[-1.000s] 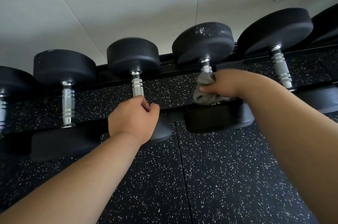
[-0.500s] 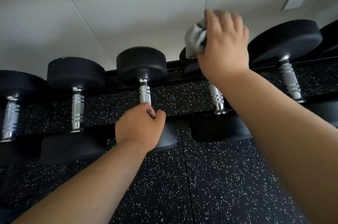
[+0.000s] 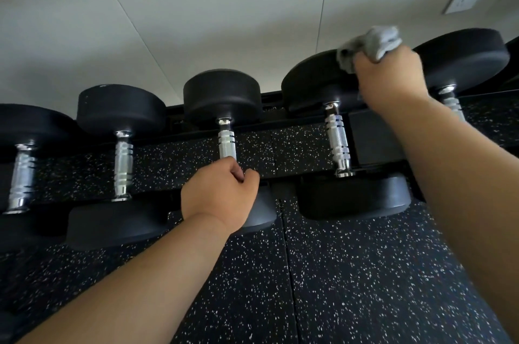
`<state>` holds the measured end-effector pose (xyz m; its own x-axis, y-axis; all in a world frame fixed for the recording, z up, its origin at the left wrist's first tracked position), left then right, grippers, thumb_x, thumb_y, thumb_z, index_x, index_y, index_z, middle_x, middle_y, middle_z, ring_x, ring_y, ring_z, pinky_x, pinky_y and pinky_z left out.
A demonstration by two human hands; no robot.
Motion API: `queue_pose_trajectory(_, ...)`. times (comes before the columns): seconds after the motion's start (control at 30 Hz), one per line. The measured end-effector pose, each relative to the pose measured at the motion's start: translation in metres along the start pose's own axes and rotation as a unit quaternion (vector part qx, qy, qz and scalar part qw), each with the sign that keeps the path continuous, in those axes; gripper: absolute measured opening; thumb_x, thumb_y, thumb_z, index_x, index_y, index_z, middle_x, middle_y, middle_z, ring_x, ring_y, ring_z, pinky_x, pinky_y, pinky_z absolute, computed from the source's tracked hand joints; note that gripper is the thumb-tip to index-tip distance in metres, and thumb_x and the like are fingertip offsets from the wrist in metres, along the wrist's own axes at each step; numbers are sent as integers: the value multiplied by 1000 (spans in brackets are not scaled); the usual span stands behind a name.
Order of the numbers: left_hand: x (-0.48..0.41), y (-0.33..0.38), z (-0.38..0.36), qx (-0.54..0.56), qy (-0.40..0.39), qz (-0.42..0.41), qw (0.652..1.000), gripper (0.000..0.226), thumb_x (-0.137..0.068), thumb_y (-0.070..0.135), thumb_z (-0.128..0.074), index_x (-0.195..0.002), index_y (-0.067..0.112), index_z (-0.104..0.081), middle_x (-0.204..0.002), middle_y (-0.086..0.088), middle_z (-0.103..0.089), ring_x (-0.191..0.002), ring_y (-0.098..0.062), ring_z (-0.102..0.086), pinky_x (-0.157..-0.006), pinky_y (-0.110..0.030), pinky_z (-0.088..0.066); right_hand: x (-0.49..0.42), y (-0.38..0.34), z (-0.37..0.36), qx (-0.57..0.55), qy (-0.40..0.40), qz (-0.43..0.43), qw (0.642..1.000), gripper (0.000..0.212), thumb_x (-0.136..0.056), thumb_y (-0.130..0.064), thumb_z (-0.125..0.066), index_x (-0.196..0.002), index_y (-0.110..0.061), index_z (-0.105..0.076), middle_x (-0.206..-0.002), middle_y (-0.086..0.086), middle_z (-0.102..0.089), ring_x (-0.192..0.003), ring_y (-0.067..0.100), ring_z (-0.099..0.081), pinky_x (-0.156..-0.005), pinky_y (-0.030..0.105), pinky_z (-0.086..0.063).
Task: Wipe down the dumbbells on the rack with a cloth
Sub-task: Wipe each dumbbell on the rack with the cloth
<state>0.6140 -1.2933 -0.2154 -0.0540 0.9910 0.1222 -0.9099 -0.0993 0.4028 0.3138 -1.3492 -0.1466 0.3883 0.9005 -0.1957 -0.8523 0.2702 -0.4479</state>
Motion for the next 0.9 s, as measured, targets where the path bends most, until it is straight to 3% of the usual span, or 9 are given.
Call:
queue_pose_trajectory(0.1, 0, 0, -1, -3, -3, -5, 1000, 29, -91, 52, -55, -75, 28, -62, -70, 11, -66, -69, -11, -62, -65, -30, -52, 3, -3, -1, -34, 17, -9, 999, 24, -98, -25, -45, -86, -8, -58, -91, 18, -61, -92, 39, -61, -77, 35, -43)
queue_pose_trajectory(0.2, 0, 1, 0, -8, 1, -2, 1000, 30, -91, 52, -56, -74, 28, -62, -69, 11, -66, -69, -12, -62, -66, -31, -53, 14, -30, -10, 30, 24, 151, 988, 56, -94, -40, -42, -127, 0, -62, -129, 18, -65, -126, 36, -55, -115, 40, -38)
queue_pose_trajectory(0.3, 0, 2, 1, -15, 0, -1, 1000, 31, -92, 52, -55, -74, 28, -62, -68, 11, -66, -67, -11, -62, -64, -30, -52, 11, -18, -10, 11, 5, 204, 979, 59, -101, -46, -49, -147, -9, -53, -145, 13, -57, -134, 30, -48, -117, 38, -35)
queue_pose_trajectory(0.43, 1, 4, 1, -22, 7, -5, 1000, 30, -93, 51, -56, -74, 28, -62, -67, 11, -66, -65, -10, -61, -59, -27, -47, -4, 25, -4, -123, -12, -56, 991, 41, -107, -33, -35, -121, -5, -61, -117, 22, -66, -106, 41, -62, -89, 42, -51)
queue_pose_trajectory(0.5, 1, 4, 1, -26, 6, -6, 1000, 29, -93, 50, -56, -75, 27, -61, -68, 11, -65, -65, -10, -60, -59, -28, -47, -3, 19, -3, -165, 9, -100, 981, 35, -105, -29, -38, -120, -7, -61, -114, 20, -66, -104, 38, -63, -85, 41, -52)
queue_pose_trajectory(0.6, 0, 4, 1, -25, 5, -3, 1000, 29, -93, 49, -55, -75, 27, -61, -68, 10, -65, -66, -12, -61, -62, -29, -49, 6, -21, -10, -121, 36, 46, 991, 46, -98, -30, -48, -142, -18, -54, -136, 7, -61, -127, 26, -55, -106, 36, -42)
queue_pose_trajectory(0.67, 0, 3, 0, -23, 5, -2, 1000, 29, -93, 49, -56, -75, 26, -61, -69, 10, -65, -68, -12, -61, -64, -30, -50, 12, -41, -23, -26, 21, 152, 988, 54, -94, -52, -50, -142, -27, -56, -144, -2, -56, -142, 27, -42, -121, 47, -27)
queue_pose_trajectory(0.77, 0, 3, 0, -19, 7, -3, 1000, 29, -92, 48, -56, -75, 25, -61, -68, 9, -65, -69, -12, -61, -65, -30, -50, 24, -54, -34, 97, -48, 224, 968, 82, -83, -88, -35, -143, -35, -56, -146, -3, -53, -148, 33, -31, -125, 60, -7)
queue_pose_trajectory(0.9, 1, 3, 1, -13, 7, -6, 1000, 30, -93, 48, -55, -74, 25, -60, -66, 9, -64, -65, -11, -59, -61, -28, -48, 18, -46, -31, 134, 63, 250, 957, 57, -102, -60, -33, -134, -25, -65, -137, 4, -62, -135, 35, -48, -126, 55, -15)
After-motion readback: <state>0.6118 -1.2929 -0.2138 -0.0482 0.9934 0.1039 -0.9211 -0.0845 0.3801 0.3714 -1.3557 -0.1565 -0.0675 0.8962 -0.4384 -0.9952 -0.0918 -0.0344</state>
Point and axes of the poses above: each hand's wrist, its own x-axis away from the middle knuckle, its own z-axis out of the back of the hand, y = z × x, the point moved 4 cm from there along -x, towards the middle knuckle
